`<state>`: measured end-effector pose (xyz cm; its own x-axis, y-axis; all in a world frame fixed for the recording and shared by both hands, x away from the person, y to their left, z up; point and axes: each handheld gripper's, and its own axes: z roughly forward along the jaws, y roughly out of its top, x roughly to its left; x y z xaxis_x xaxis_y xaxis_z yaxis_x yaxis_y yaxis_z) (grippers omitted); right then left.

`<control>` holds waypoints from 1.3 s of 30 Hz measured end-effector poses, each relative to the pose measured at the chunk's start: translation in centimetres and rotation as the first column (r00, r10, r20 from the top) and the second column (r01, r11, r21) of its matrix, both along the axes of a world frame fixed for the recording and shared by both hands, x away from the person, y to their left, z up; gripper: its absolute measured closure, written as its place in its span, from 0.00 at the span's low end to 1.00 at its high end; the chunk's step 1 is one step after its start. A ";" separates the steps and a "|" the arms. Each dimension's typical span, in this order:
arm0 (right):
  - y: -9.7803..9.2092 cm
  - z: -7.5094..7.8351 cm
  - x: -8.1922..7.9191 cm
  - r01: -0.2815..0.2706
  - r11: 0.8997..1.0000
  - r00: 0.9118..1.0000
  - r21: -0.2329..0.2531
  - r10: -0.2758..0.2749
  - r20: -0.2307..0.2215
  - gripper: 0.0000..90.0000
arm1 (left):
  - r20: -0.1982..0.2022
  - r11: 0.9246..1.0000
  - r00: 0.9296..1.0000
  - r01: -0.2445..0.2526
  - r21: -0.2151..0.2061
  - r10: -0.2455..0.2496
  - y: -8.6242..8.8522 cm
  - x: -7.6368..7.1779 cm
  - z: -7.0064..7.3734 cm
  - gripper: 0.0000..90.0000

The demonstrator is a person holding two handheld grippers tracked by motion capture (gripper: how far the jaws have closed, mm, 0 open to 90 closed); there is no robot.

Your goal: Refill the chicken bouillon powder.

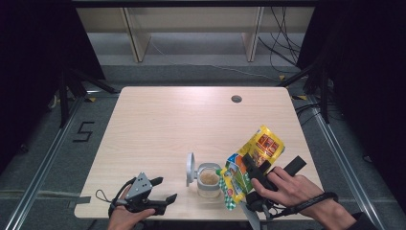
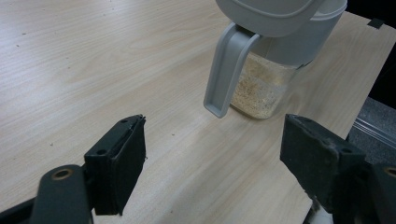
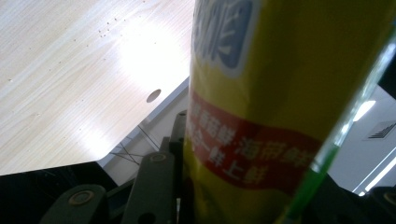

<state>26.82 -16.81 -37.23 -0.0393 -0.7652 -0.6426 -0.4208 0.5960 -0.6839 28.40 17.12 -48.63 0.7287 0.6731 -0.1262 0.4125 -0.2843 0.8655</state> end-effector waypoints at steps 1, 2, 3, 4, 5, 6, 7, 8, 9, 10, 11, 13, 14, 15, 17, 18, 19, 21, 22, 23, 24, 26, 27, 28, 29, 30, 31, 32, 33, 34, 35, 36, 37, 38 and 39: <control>0.0 0.1 0.0 0.003 1.000 1.000 0.001 -0.003 0.007 0.76 | 0.000 1.000 1.000 -0.001 -0.002 0.001 0.0 0.0 0.0 0.24; 0.0 0.0 -0.1 0.002 1.000 1.000 0.012 -0.002 0.013 0.76 | 0.000 1.000 1.000 -0.001 -0.002 0.001 0.0 0.0 0.0 0.24; 0.0 0.1 0.0 0.004 1.000 1.000 0.005 -0.004 -0.002 0.76 | 0.000 1.000 1.000 -0.001 -0.001 0.001 0.0 0.0 0.0 0.24; 0.0 0.1 0.0 0.002 1.000 1.000 0.001 -0.002 0.000 0.76 | 0.000 1.000 1.000 -0.003 -0.007 0.003 -0.1 0.0 0.0 0.24; 0.0 0.1 0.0 0.000 1.000 1.000 -0.005 0.000 0.002 0.76 | -0.001 1.000 1.000 -0.005 -0.011 0.005 -0.1 0.0 0.0 0.24; 0.0 0.1 0.0 0.000 1.000 1.000 -0.007 0.000 0.004 0.76 | -0.001 1.000 1.000 -0.005 -0.011 0.005 -0.1 0.0 0.0 0.24; 0.0 0.1 0.0 0.001 1.000 1.000 -0.004 -0.001 0.003 0.76 | 0.000 1.000 1.000 0.000 0.000 0.000 0.0 0.0 0.0 0.24; 0.0 0.1 0.0 0.001 1.000 1.000 -0.004 -0.001 0.003 0.76 | 0.000 1.000 1.000 0.000 0.000 0.000 0.0 0.0 0.0 0.24; 0.0 0.1 0.1 -0.002 1.000 1.000 0.001 0.002 0.001 0.76 | 0.001 1.000 1.000 -0.001 -0.001 0.001 0.0 0.0 0.0 0.24; 0.0 0.1 0.1 -0.003 1.000 1.000 0.000 0.003 0.000 0.76 | 0.000 1.000 1.000 -0.001 -0.002 0.001 0.0 0.0 0.0 0.24; 0.0 0.1 0.1 0.000 1.000 1.000 -0.002 0.000 0.003 0.76 | 0.000 1.000 1.000 -0.001 -0.002 0.001 0.0 0.0 0.0 0.24; 0.0 0.1 0.1 0.002 1.000 1.000 -0.002 -0.002 0.003 0.76 | 0.000 1.000 1.000 -0.003 -0.006 0.003 0.0 0.0 0.0 0.24; 0.0 0.1 0.1 0.001 1.000 1.000 0.000 -0.001 0.002 0.76 | 0.000 1.000 1.000 -0.002 -0.005 0.002 0.0 0.0 0.0 0.24; 0.0 0.1 0.1 0.001 1.000 1.000 -0.002 -0.001 0.001 0.77 | 0.000 1.000 1.000 0.000 -0.001 0.000 0.0 0.0 0.0 0.24; 0.0 0.1 0.1 0.003 1.000 1.000 -0.001 -0.003 0.001 0.77 | 0.000 1.000 1.000 0.000 -0.001 0.000 0.0 0.0 0.0 0.24; 0.0 0.2 0.1 0.002 1.000 1.000 -0.005 -0.002 0.001 0.77 | -0.001 1.000 1.000 -0.003 -0.007 0.003 -0.1 0.0 0.0 0.24; 0.0 0.2 0.1 0.001 1.000 1.000 -0.007 -0.001 0.002 0.77 | -0.001 1.000 1.000 -0.008 -0.006 0.008 -0.1 0.0 0.0 0.24; 0.0 0.2 0.1 0.002 1.000 1.000 -0.006 -0.002 0.003 0.77 | 0.000 1.000 1.000 -0.003 0.004 0.003 0.0 0.0 0.0 0.24; 0.0 0.2 0.0 0.001 1.000 1.000 0.002 -0.001 0.015 0.77 | -0.001 1.000 1.000 -0.008 -0.006 0.008 -0.1 -0.1 0.0 0.24; 0.0 0.2 0.0 0.004 1.000 1.000 0.009 -0.004 0.013 0.77 | -0.001 1.000 1.000 -0.005 -0.009 0.005 -0.1 0.0 0.0 0.24; 0.0 0.2 0.0 0.004 1.000 1.000 0.010 -0.004 0.012 0.77 | 0.000 1.000 1.000 0.000 0.004 0.000 0.0 0.0 0.0 0.24; 0.0 0.2 0.0 0.008 1.000 1.000 0.009 -0.008 0.000 0.77 | 0.001 1.000 1.000 -0.002 0.005 0.002 0.0 0.0 0.0 0.24; 0.0 0.2 0.1 0.006 1.000 1.000 0.009 -0.006 0.001 0.77 | 0.000 1.000 1.000 -0.005 -0.001 0.005 0.0 0.0 0.0 0.24; 0.0 0.2 0.1 0.005 1.000 1.000 0.004 -0.005 0.000 0.77 | -0.002 1.000 1.000 -0.007 -0.006 0.007 -0.1 0.0 0.0 0.24; 0.0 0.3 0.1 0.004 1.000 1.000 -0.008 -0.003 0.005 0.77 | -0.001 1.000 1.000 -0.007 -0.005 0.007 -0.1 0.0 0.0 0.24; 0.0 0.3 0.1 0.003 1.000 1.000 -0.008 -0.003 0.007 0.77 | -0.001 1.000 1.000 -0.007 -0.005 0.007 -0.1 0.0 0.0 0.24; 0.0 0.3 0.1 -0.001 1.000 1.000 -0.004 0.001 0.000 0.78 | -0.001 1.000 1.000 -0.007 -0.006 0.007 -0.1 0.0 0.0 0.24; 0.0 0.3 0.1 0.004 1.000 1.000 -0.002 -0.004 0.002 0.78 | 0.001 1.000 1.000 -0.003 0.003 0.003 0.0 0.0 0.0 0.24; 0.0 0.3 0.1 0.000 1.000 1.000 0.001 0.000 0.001 0.78 | 0.000 1.000 1.000 -0.003 0.003 0.003 0.0 0.0 0.0 0.24; 0.0 0.3 0.1 0.002 1.000 1.000 -0.001 -0.002 0.004 0.78 | 0.000 1.000 1.000 -0.003 0.004 0.003 0.0 0.0 0.0 0.24; 0.0 0.3 0.1 0.002 1.000 1.000 -0.002 -0.002 0.004 0.78 | -0.001 1.000 1.000 -0.007 -0.007 0.007 -0.1 0.0 0.0 0.24; 0.0 0.3 0.1 0.001 1.000 1.000 -0.002 -0.001 0.004 0.78 | -0.001 1.000 1.000 -0.005 -0.001 0.005 0.0 0.0 0.0 0.24; 0.0 0.3 0.0 -0.001 1.000 1.000 0.003 0.001 0.011 0.78 | -0.002 1.000 1.000 -0.006 -0.004 0.006 -0.1 0.0 0.0 0.24; 0.0 0.3 0.0 -0.001 1.000 1.000 0.002 0.001 0.011 0.78 | 0.000 1.000 1.000 -0.002 0.003 0.002 0.0 0.0 0.0 0.24; 0.0 0.4 0.0 0.001 1.000 1.000 0.006 -0.001 0.015 0.78 | 0.000 1.000 1.000 -0.002 0.003 0.002 0.0 0.0 0.0 0.24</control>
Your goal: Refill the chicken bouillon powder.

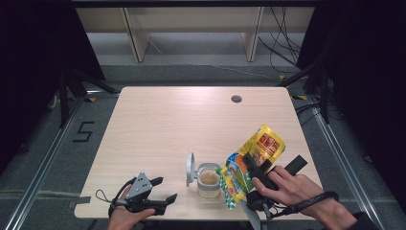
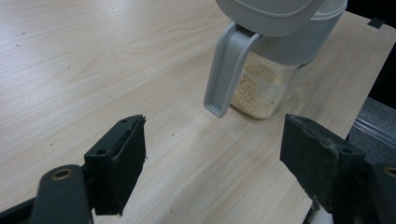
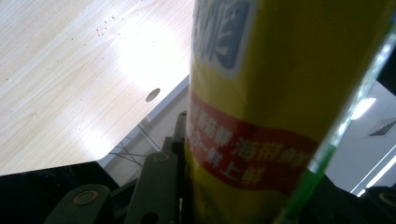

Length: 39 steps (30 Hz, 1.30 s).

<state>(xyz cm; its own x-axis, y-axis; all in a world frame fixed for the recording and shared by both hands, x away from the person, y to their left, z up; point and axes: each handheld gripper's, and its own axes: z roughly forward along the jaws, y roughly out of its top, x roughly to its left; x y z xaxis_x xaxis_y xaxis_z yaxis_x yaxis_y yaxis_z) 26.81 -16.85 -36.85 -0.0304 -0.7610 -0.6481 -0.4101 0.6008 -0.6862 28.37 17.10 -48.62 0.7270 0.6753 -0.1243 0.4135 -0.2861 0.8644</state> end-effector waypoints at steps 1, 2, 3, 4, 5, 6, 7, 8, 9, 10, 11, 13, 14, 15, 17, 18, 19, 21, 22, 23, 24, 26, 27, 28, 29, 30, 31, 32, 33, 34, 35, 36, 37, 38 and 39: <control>0.0 0.0 0.0 0.006 1.000 1.000 0.005 -0.006 -0.016 0.78 | 0.001 1.000 1.000 0.001 0.002 -0.001 0.0 0.0 0.0 0.24; 0.0 0.0 0.1 0.001 1.000 1.000 0.010 0.000 -0.017 0.78 | 0.000 1.000 1.000 -0.001 -0.001 0.001 0.0 0.0 0.0 0.24; 0.0 0.0 0.1 0.000 1.000 1.000 0.005 0.000 -0.019 0.78 | 0.001 1.000 1.000 0.000 0.001 0.000 0.0 0.0 0.0 0.24; 0.0 0.1 0.1 -0.003 1.000 1.000 -0.009 0.003 -0.014 0.78 | 0.001 1.000 1.000 0.000 0.001 0.000 0.0 0.0 0.0 0.24; 0.0 0.1 0.2 -0.005 1.000 1.000 -0.014 0.005 -0.012 0.78 | -0.001 1.000 1.000 -0.005 -0.009 0.005 -0.1 0.0 0.0 0.24; 0.0 0.1 0.1 0.000 1.000 1.000 -0.011 0.000 -0.007 0.78 | -0.002 1.000 1.000 -0.005 -0.009 0.005 -0.1 0.0 0.0 0.24; 0.0 0.1 0.1 0.000 1.000 1.000 -0.009 -0.001 -0.011 0.78 | -0.001 1.000 1.000 -0.005 -0.008 0.005 -0.1 0.0 0.0 0.24; 0.0 0.2 0.0 -0.001 1.000 1.000 -0.002 0.001 0.002 0.78 | -0.001 1.000 1.000 -0.005 -0.010 0.005 -0.1 0.0 0.0 0.24; 0.0 0.2 0.1 -0.005 1.000 1.000 0.002 0.005 -0.002 0.78 | -0.001 1.000 1.000 -0.005 -0.009 0.005 -0.1 0.0 0.0 0.24; 0.0 0.2 0.1 -0.005 1.000 1.000 0.002 0.005 -0.002 0.78 | -0.001 1.000 1.000 -0.005 -0.009 0.005 -0.1 0.0 0.0 0.24; 0.0 0.1 0.1 0.000 1.000 1.000 0.001 0.000 -0.008 0.78 | 0.000 1.000 1.000 -0.005 -0.009 0.005 -0.1 0.0 0.0 0.24; 0.0 0.1 0.1 0.001 1.000 1.000 -0.015 -0.001 -0.010 0.78 | -0.001 1.000 1.000 -0.004 -0.008 0.004 -0.1 0.0 0.0 0.24; 0.0 0.1 0.1 0.002 1.000 1.000 -0.012 -0.002 -0.012 0.78 | -0.001 1.000 1.000 -0.001 -0.003 0.001 0.0 0.0 0.0 0.24; 0.0 0.1 0.1 -0.001 1.000 1.000 -0.004 0.001 -0.006 0.78 | -0.001 1.000 1.000 -0.001 -0.003 0.001 0.0 0.0 0.0 0.24; -0.1 0.2 0.1 -0.001 1.000 1.000 0.003 0.001 0.000 0.78 | -0.001 1.000 1.000 -0.006 -0.009 0.006 -0.1 0.0 0.0 0.24; -0.1 0.2 0.1 0.001 1.000 1.000 0.005 -0.001 -0.009 0.78 | -0.001 1.000 1.000 -0.005 -0.010 0.005 -0.1 0.0 0.0 0.24; -0.1 0.1 0.2 0.002 1.000 1.000 0.002 -0.002 -0.018 0.79 | -0.001 1.000 1.000 -0.005 -0.010 0.005 -0.1 0.0 0.0 0.24; 0.0 0.2 0.2 -0.001 1.000 1.000 -0.006 0.000 -0.012 0.79 | -0.001 1.000 1.000 -0.004 -0.009 0.004 -0.1 0.0 0.0 0.24; 0.0 0.3 0.1 -0.001 1.000 1.000 -0.006 0.001 -0.013 0.79 | -0.001 1.000 1.000 -0.002 -0.009 0.002 -0.1 0.0 0.0 0.24; 0.0 0.3 0.1 0.003 1.000 1.000 -0.002 -0.003 -0.012 0.79 | -0.001 1.000 1.000 -0.002 -0.015 0.002 -0.1 0.0 0.0 0.24; 0.0 0.2 0.1 0.004 1.000 1.000 -0.001 -0.004 -0.013 0.79 | 0.000 1.000 1.000 0.000 -0.008 0.000 0.0 0.0 0.0 0.24; 0.0 0.2 0.1 0.001 1.000 1.000 -0.002 -0.001 -0.015 0.79 | 0.001 1.000 1.000 0.003 -0.004 -0.003 0.0 0.0 0.0 0.24; 0.0 0.2 0.1 0.001 1.000 1.000 -0.001 -0.002 -0.015 0.79 | 0.000 1.000 1.000 0.002 -0.005 -0.002 0.0 0.0 0.0 0.24; 0.0 0.2 0.1 -0.001 1.000 1.000 0.000 0.001 -0.009 0.79 | 0.000 1.000 1.000 -0.001 -0.010 0.001 0.0 0.0 0.0 0.24; 0.0 0.3 0.0 -0.001 1.000 1.000 0.006 0.001 -0.004 0.79 | -0.001 1.000 1.000 -0.005 -0.009 0.005 -0.1 0.0 0.0 0.24; -0.1 0.2 0.0 0.003 1.000 1.000 0.013 -0.003 -0.007 0.79 | -0.001 1.000 1.000 -0.005 -0.010 0.005 -0.1 0.0 0.0 0.24; -0.1 0.2 0.1 0.004 1.000 1.000 0.013 -0.003 -0.008 0.79 | -0.001 1.000 1.000 -0.005 -0.009 0.005 -0.1 0.0 0.0 0.24; -0.1 0.3 0.0 0.001 1.000 1.000 0.011 -0.001 -0.003 0.79 | 0.001 1.000 1.000 0.000 0.002 0.000 0.0 0.0 0.0 0.24; -0.1 0.3 0.0 0.001 1.000 1.000 0.006 -0.001 -0.002 0.79 | 0.001 1.000 1.000 -0.001 0.001 0.001 0.0 0.0 0.0 0.24; -0.1 0.3 0.1 -0.002 1.000 1.000 0.009 0.002 -0.005 0.79 | 0.001 1.000 1.000 0.003 -0.005 -0.003 0.0 0.0 0.0 0.24; -0.1 0.2 0.1 -0.002 1.000 1.000 0.007 0.002 -0.016 0.79 | 0.000 1.000 1.000 0.002 -0.004 -0.002 0.0 0.0 0.0 0.24; -0.1 0.3 0.1 -0.001 1.000 1.000 0.009 0.001 -0.013 0.79 | -0.001 1.000 1.000 -0.003 -0.014 0.003 -0.1 0.0 0.0 0.24; -0.1 0.3 0.1 -0.001 1.000 1.000 0.008 0.001 -0.014 0.79 | -0.001 1.000 1.000 -0.002 -0.006 0.002 0.0 0.0 0.0 0.24; -0.2 0.3 0.0 -0.005 1.000 1.000 0.013 0.005 -0.007 0.79 | 0.000 1.000 1.000 0.001 0.003 -0.001 0.0 0.0 0.0 0.24; -0.1 0.3 0.0 -0.003 1.000 1.000 0.012 0.004 -0.008 0.79 | 0.000 1.000 1.000 -0.001 0.001 0.001 0.0 0.0 0.0 0.24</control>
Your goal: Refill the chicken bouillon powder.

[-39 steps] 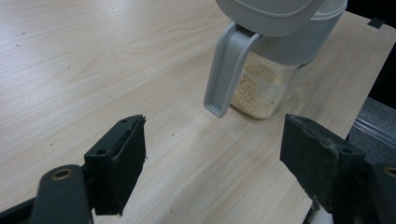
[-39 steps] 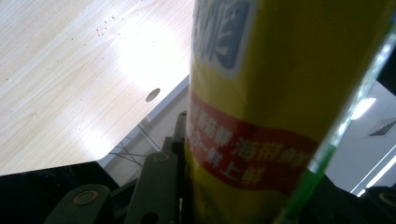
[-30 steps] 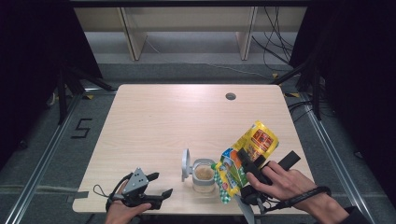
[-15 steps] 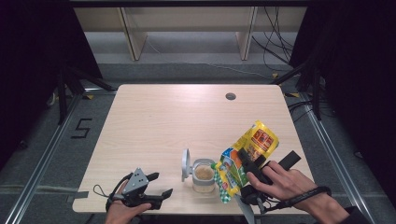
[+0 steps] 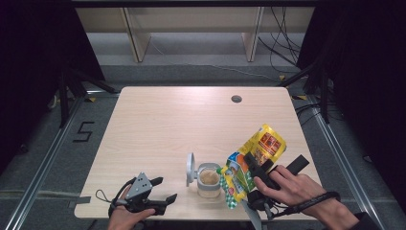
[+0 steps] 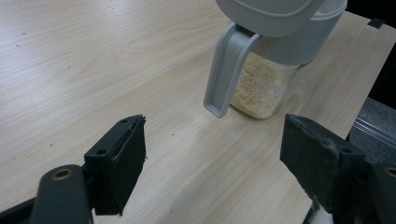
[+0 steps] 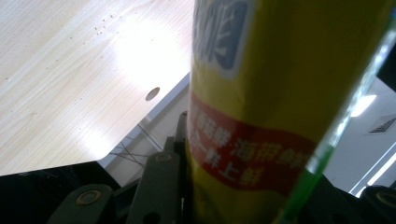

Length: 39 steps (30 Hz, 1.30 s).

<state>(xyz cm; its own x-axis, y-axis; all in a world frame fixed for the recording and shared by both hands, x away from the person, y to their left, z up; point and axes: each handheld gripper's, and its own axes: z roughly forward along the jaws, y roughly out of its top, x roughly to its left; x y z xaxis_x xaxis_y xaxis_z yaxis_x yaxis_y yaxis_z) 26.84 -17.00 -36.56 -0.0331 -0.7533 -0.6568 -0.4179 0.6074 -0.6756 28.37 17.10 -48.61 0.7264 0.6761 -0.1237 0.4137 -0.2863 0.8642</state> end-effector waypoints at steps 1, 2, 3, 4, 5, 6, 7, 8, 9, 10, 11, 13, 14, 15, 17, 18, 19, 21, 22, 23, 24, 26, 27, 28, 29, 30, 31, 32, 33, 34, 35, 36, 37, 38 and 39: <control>0.0 0.0 0.0 0.001 1.000 1.000 -0.003 -0.001 -0.001 0.79 | 0.000 1.000 1.000 -0.003 -0.006 0.003 0.0 0.0 0.0 0.24; 0.0 0.0 0.1 0.002 1.000 1.000 -0.016 -0.002 -0.007 0.79 | 0.001 1.000 1.000 0.005 -0.003 -0.005 0.0 0.0 0.0 0.24; 0.1 0.1 0.1 0.001 1.000 1.000 -0.031 -0.001 -0.001 0.79 | 0.002 1.000 1.000 0.003 -0.005 -0.003 0.0 0.0 0.0 0.24; 0.1 0.1 0.1 -0.002 0.999 1.000 -0.032 0.002 -0.004 0.79 | 0.002 1.000 1.000 0.003 -0.006 -0.003 0.0 0.0 0.0 0.24; 0.0 0.1 0.1 -0.003 1.000 1.000 -0.021 0.003 -0.005 0.79 | 0.000 1.000 1.000 0.002 -0.007 -0.002 0.0 0.0 0.0 0.24; 0.1 0.1 0.1 0.003 1.000 1.000 -0.019 -0.004 -0.005 0.79 | 0.001 1.000 1.000 0.003 -0.005 -0.003 0.0 0.0 0.0 0.24; 0.0 0.1 0.1 -0.001 1.000 1.000 -0.017 0.001 -0.007 0.79 | 0.001 1.000 1.000 0.003 -0.005 -0.003 0.0 0.0 0.0 0.24; 0.1 0.1 0.1 -0.003 1.000 1.000 -0.018 0.003 -0.007 0.80 | 0.001 1.000 1.000 0.000 -0.012 0.000 0.0 0.0 0.0 0.24; 0.1 0.1 0.1 0.002 1.000 1.000 -0.021 -0.002 -0.005 0.80 | 0.001 1.000 1.000 0.003 -0.005 -0.003 0.0 0.0 0.0 0.24; 0.1 0.1 0.1 -0.002 1.000 1.000 -0.021 0.001 -0.009 0.80 | 0.001 1.000 1.000 0.002 -0.006 -0.002 0.0 0.0 0.0 0.24; 0.0 0.1 0.1 -0.003 1.000 1.000 -0.020 0.003 -0.008 0.80 | 0.001 1.000 1.000 0.003 -0.005 -0.003 0.0 0.0 0.0 0.24; 0.0 0.1 0.1 -0.002 1.000 1.000 -0.021 0.001 -0.007 0.80 | 0.001 1.000 1.000 0.002 -0.006 -0.002 0.0 0.0 0.0 0.24; 0.0 0.1 0.1 -0.002 1.000 1.000 -0.018 0.002 -0.007 0.80 | 0.001 1.000 1.000 0.003 -0.006 -0.003 0.0 0.0 0.0 0.24; 0.1 0.1 0.1 -0.002 1.000 1.000 -0.020 0.002 -0.008 0.80 | 0.000 1.000 1.000 -0.002 -0.016 0.002 -0.1 0.0 0.0 0.24; 0.0 0.1 0.1 -0.004 1.000 1.000 -0.016 0.004 -0.010 0.80 | 0.001 1.000 1.000 0.003 -0.005 -0.003 0.0 0.0 0.0 0.24; 0.0 0.1 0.1 -0.004 1.000 1.000 -0.017 0.003 -0.010 0.80 | 0.001 1.000 1.000 0.003 -0.005 -0.003 0.0 0.0 0.0 0.24; 0.0 0.1 0.1 -0.005 1.000 1.000 -0.018 0.004 -0.009 0.80 | 0.001 1.000 1.000 0.003 -0.005 -0.003 0.0 0.0 0.0 0.24; 0.0 0.1 0.2 -0.005 1.000 1.000 -0.018 0.005 -0.007 0.80 | 0.001 1.000 1.000 0.001 -0.002 -0.001 0.0 0.0 0.0 0.24; 0.0 0.1 0.2 -0.007 1.000 1.000 -0.018 0.007 -0.008 0.80 | 0.001 1.000 1.000 0.003 -0.002 -0.003 0.0 0.0 0.0 0.24; 0.0 0.1 0.1 -0.007 1.000 1.000 -0.017 0.007 -0.008 0.80 | 0.000 1.000 1.000 0.000 -0.011 0.000 0.0 0.0 0.0 0.24; 0.0 0.1 0.1 -0.005 1.000 1.000 -0.017 0.005 -0.009 0.80 | 0.000 1.000 1.000 -0.004 -0.013 0.004 -0.1 0.0 0.0 0.24; 0.0 0.1 0.1 -0.004 1.000 1.000 -0.011 0.004 -0.009 0.80 | 0.001 1.000 1.000 0.000 -0.001 0.000 0.0 0.0 0.0 0.24; 0.0 0.0 0.1 -0.004 1.000 1.000 -0.015 0.003 -0.011 0.80 | 0.001 1.000 1.000 0.000 -0.001 0.000 0.0 0.0 0.0 0.24; 0.0 0.0 0.1 -0.002 1.000 1.000 -0.011 0.002 -0.011 0.80 | 0.001 1.000 1.000 0.001 0.001 -0.001 0.0 0.0 0.0 0.24; -0.1 0.0 0.0 -0.003 1.000 1.000 -0.002 0.003 0.002 0.80 | 0.000 1.000 1.000 -0.002 -0.005 0.002 0.0 0.0 0.0 0.24; -0.1 0.0 0.0 0.000 1.000 1.000 0.004 0.000 -0.001 0.80 | -0.001 1.000 1.000 -0.004 -0.011 0.004 -0.1 0.0 0.0 0.24; -0.1 0.0 0.0 -0.001 1.000 1.000 0.004 0.001 -0.002 0.80 | -0.001 1.000 1.000 -0.004 -0.009 0.004 -0.1 0.0 0.0 0.24; -0.1 0.0 0.1 0.000 1.000 1.000 0.001 0.000 -0.008 0.80 | -0.001 1.000 1.000 -0.004 -0.010 0.004 -0.1 0.0 0.0 0.24; -0.1 0.0 0.1 0.002 1.000 1.000 0.002 -0.002 -0.011 0.80 | -0.001 1.000 1.000 -0.005 -0.010 0.005 -0.1 0.0 0.0 0.24; -0.1 0.0 0.0 -0.002 1.000 1.000 0.006 0.002 -0.004 0.80 | -0.001 1.000 1.000 -0.005 -0.009 0.005 -0.1 0.0 0.0 0.24; -0.1 0.0 0.1 -0.003 1.000 1.000 -0.009 0.003 -0.011 0.80 | -0.001 1.000 1.000 -0.004 -0.010 0.004 -0.1 0.0 0.0 0.24; 0.0 0.0 0.1 -0.003 1.000 1.000 -0.019 0.003 -0.011 0.80 | 0.000 1.000 1.000 -0.005 -0.011 0.005 -0.1 0.0 0.0 0.24; 0.0 0.1 0.1 -0.004 1.000 1.000 -0.022 0.003 -0.009 0.80 | 0.000 1.000 1.000 -0.004 -0.010 0.004 -0.1 0.0 0.0 0.24; 0.0 0.1 0.1 -0.004 1.000 1.000 -0.017 0.004 -0.010 0.80 | -0.001 1.000 1.000 -0.005 -0.010 0.005 -0.1 0.0 0.0 0.24; 0.0 0.2 0.0 0.003 1.000 1.000 -0.005 -0.003 -0.005 0.80 | 0.000 1.000 1.000 -0.004 -0.010 0.004 -0.1 0.0 0.0 0.24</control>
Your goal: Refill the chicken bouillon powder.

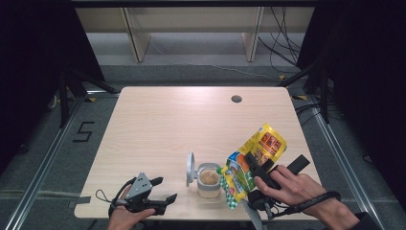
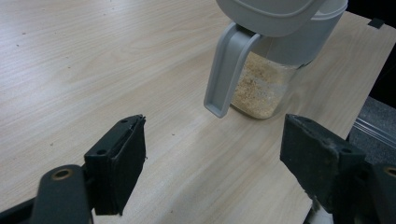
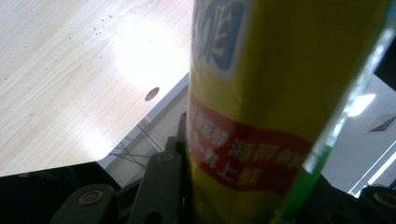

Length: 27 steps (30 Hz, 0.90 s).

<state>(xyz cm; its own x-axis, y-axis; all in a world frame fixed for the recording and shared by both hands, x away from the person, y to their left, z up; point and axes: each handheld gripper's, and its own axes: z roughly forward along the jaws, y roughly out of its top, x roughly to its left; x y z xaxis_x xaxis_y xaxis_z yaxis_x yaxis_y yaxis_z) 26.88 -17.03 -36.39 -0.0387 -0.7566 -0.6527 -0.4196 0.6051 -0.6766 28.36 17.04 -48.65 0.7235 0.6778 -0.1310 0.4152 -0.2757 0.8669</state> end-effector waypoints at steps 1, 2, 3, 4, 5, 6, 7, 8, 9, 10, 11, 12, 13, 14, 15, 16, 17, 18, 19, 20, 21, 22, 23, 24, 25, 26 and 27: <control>0.2 0.5 -0.1 -0.016 0.998 0.999 -0.067 0.019 0.042 0.80 | 0.000 1.000 1.000 0.000 0.000 0.000 0.0 0.0 0.0 0.24; 0.2 0.4 -0.1 -0.018 0.998 0.999 -0.060 0.020 0.037 0.81 | 0.001 1.000 1.000 0.001 0.001 -0.001 0.0 0.0 0.0 0.24; -0.1 0.0 0.0 -0.006 1.000 1.000 0.010 0.006 0.006 0.81 | 0.002 1.000 1.000 0.004 0.010 -0.004 0.1 0.0 0.0 0.24; -0.2 -0.3 0.0 -0.003 0.999 1.000 0.050 0.004 -0.006 0.81 | 0.001 1.000 1.000 0.004 0.010 -0.004 0.1 0.0 0.0 0.24; -0.1 -0.2 0.0 -0.001 0.999 1.000 0.034 0.001 -0.005 0.81 | 0.001 1.000 1.000 0.005 0.007 -0.005 0.1 0.0 0.0 0.24; 0.2 0.5 -0.1 -0.020 0.998 0.999 -0.063 0.023 0.038 0.81 | 0.001 1.000 1.000 0.004 0.010 -0.004 0.1 0.0 0.0 0.24; 0.0 0.0 0.0 -0.014 1.000 1.000 -0.021 0.015 0.011 0.81 | 0.000 1.000 1.000 -0.001 -0.001 0.001 0.0 0.0 0.0 0.24; 0.0 0.0 0.1 -0.016 1.000 1.000 -0.023 0.016 0.008 0.81 | 0.001 1.000 1.000 0.000 0.001 0.000 0.0 0.0 0.0 0.24; 0.0 0.1 -0.1 -0.007 1.000 1.000 -0.006 0.007 0.018 0.81 | 0.001 1.000 1.000 0.002 0.006 -0.002 0.0 0.0 0.0 0.24; -0.1 -0.1 0.0 -0.006 1.000 1.000 0.015 0.006 0.005 0.81 | 0.001 1.000 1.000 0.004 0.010 -0.004 0.1 0.0 0.0 0.24; -0.1 -0.1 0.1 -0.008 1.000 1.000 -0.001 0.008 -0.010 0.81 | 0.002 1.000 1.000 0.003 0.008 -0.003 0.1 0.0 0.0 0.24; 0.2 0.5 -0.1 -0.016 0.998 0.999 -0.062 0.019 0.042 0.81 | 0.002 1.000 1.000 0.006 0.007 -0.006 0.1 0.0 0.0 0.24; 0.1 0.3 -0.1 -0.010 0.999 0.999 -0.033 0.011 0.031 0.81 | 0.002 1.000 1.000 0.004 0.009 -0.004 0.1 0.0 0.0 0.24; -0.2 -0.2 -0.1 0.000 0.999 1.000 0.044 0.000 -0.002 0.81 | 0.002 1.000 1.000 0.004 0.009 -0.004 0.1 0.0 0.0 0.24; -0.2 -0.2 0.0 0.000 0.999 1.000 0.039 0.000 -0.004 0.81 | 0.001 1.000 1.000 0.004 0.009 -0.004 0.1 0.0 0.0 0.24; -0.1 -0.1 0.0 -0.009 1.000 1.000 0.003 0.009 -0.003 0.81 | 0.001 1.000 1.000 0.006 0.006 -0.006 0.1 0.0 0.0 0.24; -0.1 -0.1 0.0 -0.009 1.000 1.000 0.003 0.009 -0.003 0.81 | 0.001 1.000 1.000 0.006 0.006 -0.006 0.1 0.0 0.0 0.24; 0.0 0.1 0.0 -0.010 1.000 1.000 -0.025 0.010 0.000 0.81 | 0.001 1.000 1.000 0.006 0.004 -0.006 0.1 0.0 0.0 0.24; 0.0 0.0 0.0 -0.011 1.000 1.000 -0.011 0.011 0.000 0.81 | 0.001 1.000 1.000 0.006 0.003 -0.006 0.1 0.0 0.0 0.24; -0.1 0.0 0.0 -0.007 1.000 1.000 -0.002 0.007 -0.001 0.81 | 0.001 1.000 1.000 0.006 0.004 -0.006 0.1 0.0 0.0 0.24; -0.1 0.0 0.0 -0.006 1.000 1.000 -0.002 0.006 -0.002 0.81 | 0.001 1.000 1.000 0.004 0.007 -0.004 0.1 0.0 0.0 0.24; -0.1 0.1 0.0 -0.007 1.000 1.000 -0.003 0.007 -0.001 0.81 | 0.001 1.000 1.000 0.006 0.007 -0.006 0.1 0.0 0.0 0.24; -0.1 0.1 0.0 -0.007 1.000 1.000 -0.004 0.007 0.000 0.82 | 0.001 1.000 1.000 0.006 0.007 -0.006 0.1 0.0 0.0 0.24; -0.1 0.1 0.0 -0.006 1.000 1.000 -0.005 0.006 0.000 0.82 | 0.000 1.000 1.000 0.003 -0.002 -0.003 0.0 0.0 0.0 0.24; -0.1 0.1 0.0 -0.008 1.000 1.000 -0.006 0.008 0.000 0.82 | 0.001 1.000 1.000 0.007 0.006 -0.007 0.1 0.0 0.0 0.24; -0.1 0.1 0.0 -0.008 1.000 1.000 -0.006 0.008 0.000 0.82 | 0.001 1.000 1.000 0.007 0.006 -0.007 0.1 0.0 0.0 0.24; -0.1 0.1 0.0 -0.006 1.000 1.000 -0.006 0.006 0.000 0.82 | 0.001 1.000 1.000 0.007 0.006 -0.007 0.1 0.0 0.0 0.24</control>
<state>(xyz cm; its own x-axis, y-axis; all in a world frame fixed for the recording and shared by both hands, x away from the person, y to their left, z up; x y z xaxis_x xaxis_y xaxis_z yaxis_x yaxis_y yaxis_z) 26.92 -17.13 -36.33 -0.0341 -0.7606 -0.6484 -0.4235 0.5986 -0.6799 28.40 17.12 -48.63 0.7280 0.6738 -0.1263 0.4123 -0.2832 0.8659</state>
